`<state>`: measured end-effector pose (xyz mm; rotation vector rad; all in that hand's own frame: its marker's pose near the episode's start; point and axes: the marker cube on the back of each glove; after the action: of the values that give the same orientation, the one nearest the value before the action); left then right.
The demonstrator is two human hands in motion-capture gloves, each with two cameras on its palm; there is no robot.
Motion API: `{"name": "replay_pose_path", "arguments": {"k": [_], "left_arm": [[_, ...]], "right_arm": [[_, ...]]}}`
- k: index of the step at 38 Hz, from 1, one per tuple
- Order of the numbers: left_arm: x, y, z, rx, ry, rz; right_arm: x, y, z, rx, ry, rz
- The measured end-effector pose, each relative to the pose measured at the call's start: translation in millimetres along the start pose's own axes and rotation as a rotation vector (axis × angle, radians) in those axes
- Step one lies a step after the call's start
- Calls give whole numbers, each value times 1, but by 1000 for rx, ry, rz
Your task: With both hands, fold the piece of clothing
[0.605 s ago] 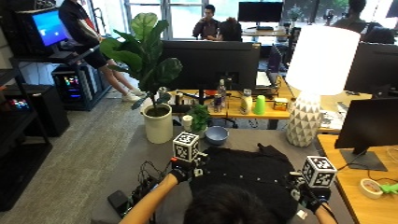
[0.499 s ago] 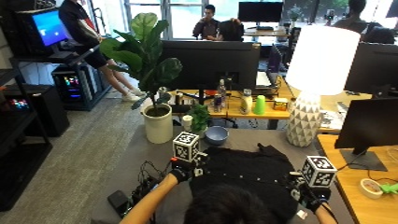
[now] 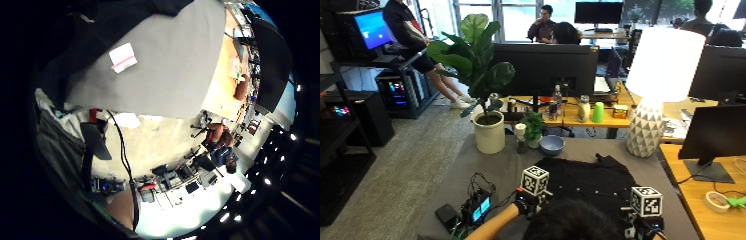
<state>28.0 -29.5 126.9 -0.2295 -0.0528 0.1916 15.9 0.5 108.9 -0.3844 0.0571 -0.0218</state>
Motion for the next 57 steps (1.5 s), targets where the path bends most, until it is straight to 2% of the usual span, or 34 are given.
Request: {"name": "replay_pose_path", "arguments": {"k": [6, 11, 13, 17, 22, 26, 31, 35, 43, 48, 53, 57], "left_arm": [[11, -12, 49, -148, -56, -16], [33, 18, 41, -174, -9, -23], [36, 21, 37, -135, 11, -15], [24, -7, 47, 17, 8, 34], [23, -11, 36, 195, -21, 2], [12, -29, 38, 191, -17, -41], [12, -25, 24, 198, -1, -19], [-6, -45, 25, 248, -55, -48], [2, -4, 0, 249, -94, -7], [-3, 7, -16, 324, -131, -2], [-4, 11, -66, 476, -268, -30], [-12, -6, -111, 509, -316, -88]], "right_arm": [[-1, -20, 37, -35, 84, 21], [1, -32, 48, 1, 131, 29], [1, -36, 50, 28, 139, 33], [2, -50, 52, 124, 114, 9], [-1, -67, 47, 283, 84, -21], [-4, -77, 40, 348, 111, -20], [0, -79, 22, 318, 89, -17], [0, -66, 3, 291, 92, -12], [-17, -26, -23, 205, 152, -48], [-26, -5, -45, 208, 196, -55], [-24, -5, -95, 243, 249, -30], [-18, -15, -147, 292, 285, 31]]}}
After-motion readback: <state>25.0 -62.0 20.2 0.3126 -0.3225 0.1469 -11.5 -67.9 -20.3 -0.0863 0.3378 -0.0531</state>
